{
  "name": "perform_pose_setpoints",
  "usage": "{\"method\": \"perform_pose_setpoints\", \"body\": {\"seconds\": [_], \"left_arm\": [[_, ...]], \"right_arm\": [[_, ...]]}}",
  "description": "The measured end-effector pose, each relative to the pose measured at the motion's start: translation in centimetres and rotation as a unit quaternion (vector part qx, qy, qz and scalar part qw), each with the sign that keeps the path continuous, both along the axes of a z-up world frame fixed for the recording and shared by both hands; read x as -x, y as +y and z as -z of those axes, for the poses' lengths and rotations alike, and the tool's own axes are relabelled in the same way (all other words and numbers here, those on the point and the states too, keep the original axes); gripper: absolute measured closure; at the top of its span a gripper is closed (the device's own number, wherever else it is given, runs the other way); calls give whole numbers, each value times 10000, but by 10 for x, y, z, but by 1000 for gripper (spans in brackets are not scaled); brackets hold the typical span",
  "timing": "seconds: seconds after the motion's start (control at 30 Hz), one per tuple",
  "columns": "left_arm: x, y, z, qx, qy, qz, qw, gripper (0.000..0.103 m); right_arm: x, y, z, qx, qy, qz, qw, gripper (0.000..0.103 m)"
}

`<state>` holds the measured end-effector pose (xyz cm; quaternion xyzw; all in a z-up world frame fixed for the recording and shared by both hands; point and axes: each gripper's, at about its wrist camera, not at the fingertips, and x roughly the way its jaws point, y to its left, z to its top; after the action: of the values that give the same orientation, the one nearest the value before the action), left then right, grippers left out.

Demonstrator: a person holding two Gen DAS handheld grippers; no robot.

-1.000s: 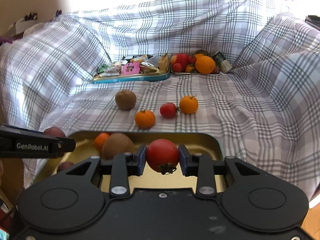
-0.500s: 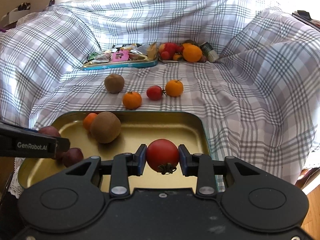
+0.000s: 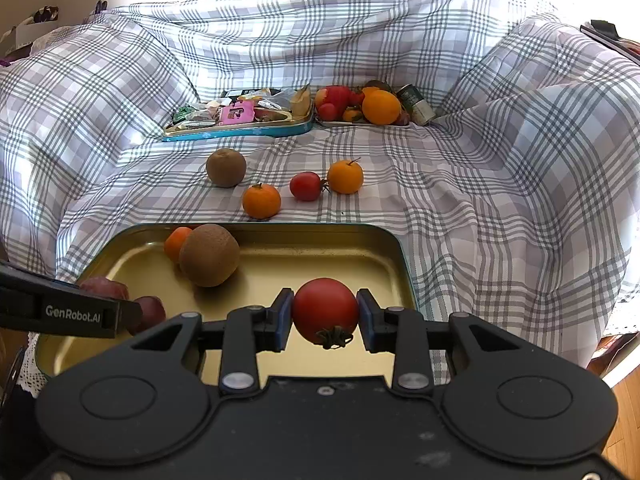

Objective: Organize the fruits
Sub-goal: 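Carry the plum and tomato over the gold tray and open both tools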

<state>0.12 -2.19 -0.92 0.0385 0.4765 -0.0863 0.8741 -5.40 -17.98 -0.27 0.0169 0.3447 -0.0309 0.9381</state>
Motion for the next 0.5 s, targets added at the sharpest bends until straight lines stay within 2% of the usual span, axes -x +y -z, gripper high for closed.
{"method": "perform_pose_setpoints", "body": {"seconds": [0.5], "left_arm": [[1, -2, -2, 50, -16, 124, 9999, 55]], "right_arm": [[0, 0, 1, -11, 27, -29, 10000, 68]]}}
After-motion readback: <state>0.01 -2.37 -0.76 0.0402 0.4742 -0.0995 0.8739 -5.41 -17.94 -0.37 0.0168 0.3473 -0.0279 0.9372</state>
